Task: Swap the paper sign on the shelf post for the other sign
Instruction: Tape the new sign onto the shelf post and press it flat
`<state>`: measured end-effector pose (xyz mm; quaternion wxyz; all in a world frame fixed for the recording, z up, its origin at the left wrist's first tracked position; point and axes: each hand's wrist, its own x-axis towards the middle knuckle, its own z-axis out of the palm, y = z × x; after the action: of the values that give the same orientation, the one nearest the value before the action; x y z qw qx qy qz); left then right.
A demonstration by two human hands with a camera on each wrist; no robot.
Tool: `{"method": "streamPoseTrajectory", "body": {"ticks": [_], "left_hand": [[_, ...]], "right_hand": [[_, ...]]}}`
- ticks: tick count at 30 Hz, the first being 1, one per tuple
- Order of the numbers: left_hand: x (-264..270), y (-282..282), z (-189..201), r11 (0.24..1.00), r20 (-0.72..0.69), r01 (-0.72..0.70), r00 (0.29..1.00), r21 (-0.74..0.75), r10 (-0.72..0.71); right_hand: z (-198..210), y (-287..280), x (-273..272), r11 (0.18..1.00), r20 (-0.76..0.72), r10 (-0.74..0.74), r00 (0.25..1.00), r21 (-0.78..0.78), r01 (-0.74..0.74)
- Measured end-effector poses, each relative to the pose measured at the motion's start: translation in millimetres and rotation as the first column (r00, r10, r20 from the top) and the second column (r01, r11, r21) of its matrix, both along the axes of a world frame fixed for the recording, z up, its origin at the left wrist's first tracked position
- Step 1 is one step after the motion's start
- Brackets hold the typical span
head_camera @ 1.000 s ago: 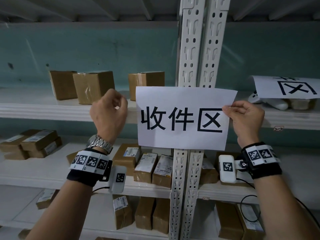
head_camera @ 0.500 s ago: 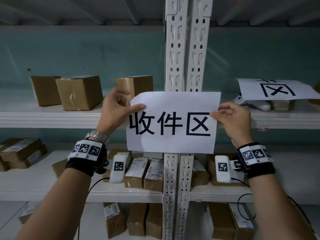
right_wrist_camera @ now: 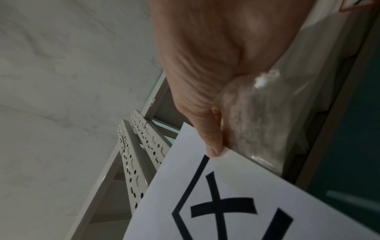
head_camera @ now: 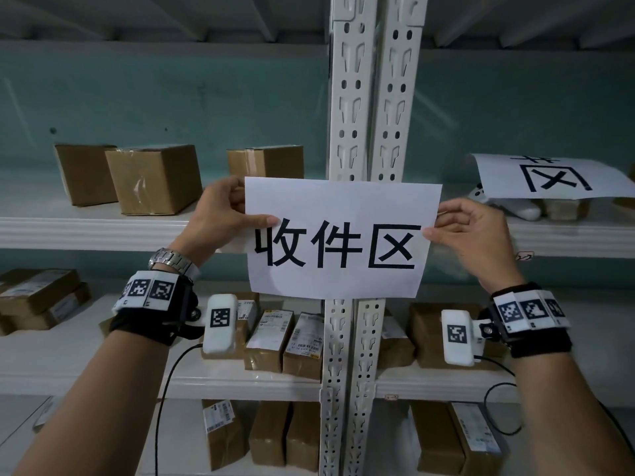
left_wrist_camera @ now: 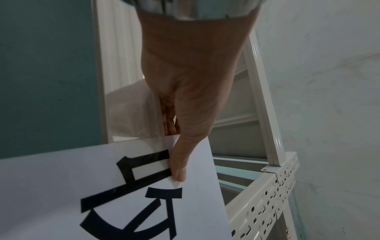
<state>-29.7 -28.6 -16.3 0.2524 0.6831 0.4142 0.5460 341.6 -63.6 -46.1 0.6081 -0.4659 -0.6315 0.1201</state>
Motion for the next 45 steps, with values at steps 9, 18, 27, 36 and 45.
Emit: {"method": "streamPoseTrajectory", "body": {"ticks": [9,18,27,36,45], "left_hand": [[-1.4,1.4,-1.0,0.999,0.0,0.036,0.999,-0.01,-0.036],[-2.2,2.2,-0.8,1.0,-0.011,0.028,1.0,-0.008,-0.028],[-0.3,-0.7,-1.3,0.999,-0.014,0.041,0.999,-0.007,-0.041],[-4.1,5.2,-2.6,1.0,-0.041,0.029,0.999,-0.005,-0.029],[-4.6,4.3,-2.0,0.999,-0.085,0.034,0.996,0.001,-0.033]], "right_hand": [[-6.3,-1.9,-0.8,0.999,0.017,0.007,1.0,0.036,-0.007],[-13.1,-7.2,5.5,1.0,0.035,-0.012,0.999,0.003,0.012],[-22.6,0.3,7.0,0.996,-0.106,-0.077,0.991,0.03,0.081],[-25.0,0.6,1.2,0.99,-0.177,-0.117,0.977,0.06,0.13],[-31.8,-2.0,10.0,0.983,-0.22,-0.176,0.96,0.011,0.183]]}}
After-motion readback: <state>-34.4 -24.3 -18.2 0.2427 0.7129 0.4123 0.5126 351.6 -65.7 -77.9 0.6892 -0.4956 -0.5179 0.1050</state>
